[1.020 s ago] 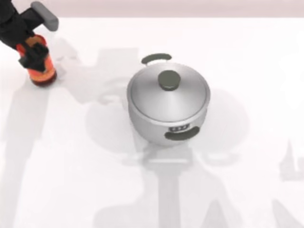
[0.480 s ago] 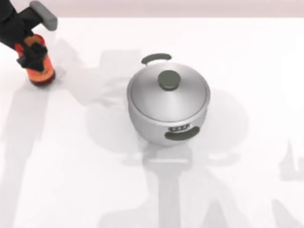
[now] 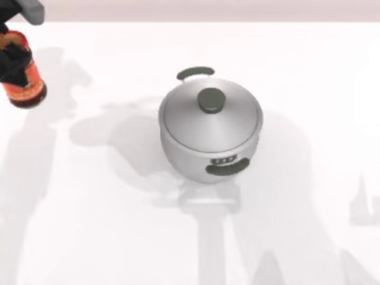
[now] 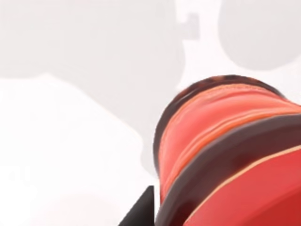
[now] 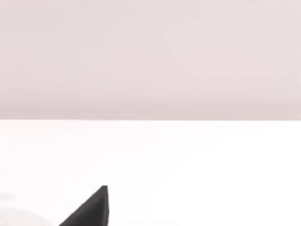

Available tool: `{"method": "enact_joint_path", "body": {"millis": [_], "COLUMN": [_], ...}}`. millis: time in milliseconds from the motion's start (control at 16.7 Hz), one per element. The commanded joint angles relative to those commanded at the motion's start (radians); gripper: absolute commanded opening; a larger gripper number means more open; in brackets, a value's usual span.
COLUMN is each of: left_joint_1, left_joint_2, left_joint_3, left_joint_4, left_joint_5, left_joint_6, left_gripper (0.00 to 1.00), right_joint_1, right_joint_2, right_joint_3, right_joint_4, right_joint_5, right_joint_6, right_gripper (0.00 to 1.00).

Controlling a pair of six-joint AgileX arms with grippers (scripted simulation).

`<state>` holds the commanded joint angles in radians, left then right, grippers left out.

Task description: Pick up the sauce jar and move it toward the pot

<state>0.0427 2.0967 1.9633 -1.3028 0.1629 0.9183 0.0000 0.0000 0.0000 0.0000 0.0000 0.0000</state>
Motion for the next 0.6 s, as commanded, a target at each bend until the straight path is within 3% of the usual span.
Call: {"method": "enact_joint_path", "body": {"millis": [600], "left_joint_1": [-0.012], "left_joint_2": [-0.055], "left_joint_3": [-0.065], "left_joint_4": [-0.002], "left_joint_5": [-0.008], "left_joint_6": [-0.031], "left_gripper": [0.00], "right_joint_1": [0.000], "right_joint_2": [0.000], "right_joint_3": [0.000], "right_joint_4": [0.000], "right_joint_5": [0.000], "right_joint_6": [0.000], "right_gripper": [1.00]}}
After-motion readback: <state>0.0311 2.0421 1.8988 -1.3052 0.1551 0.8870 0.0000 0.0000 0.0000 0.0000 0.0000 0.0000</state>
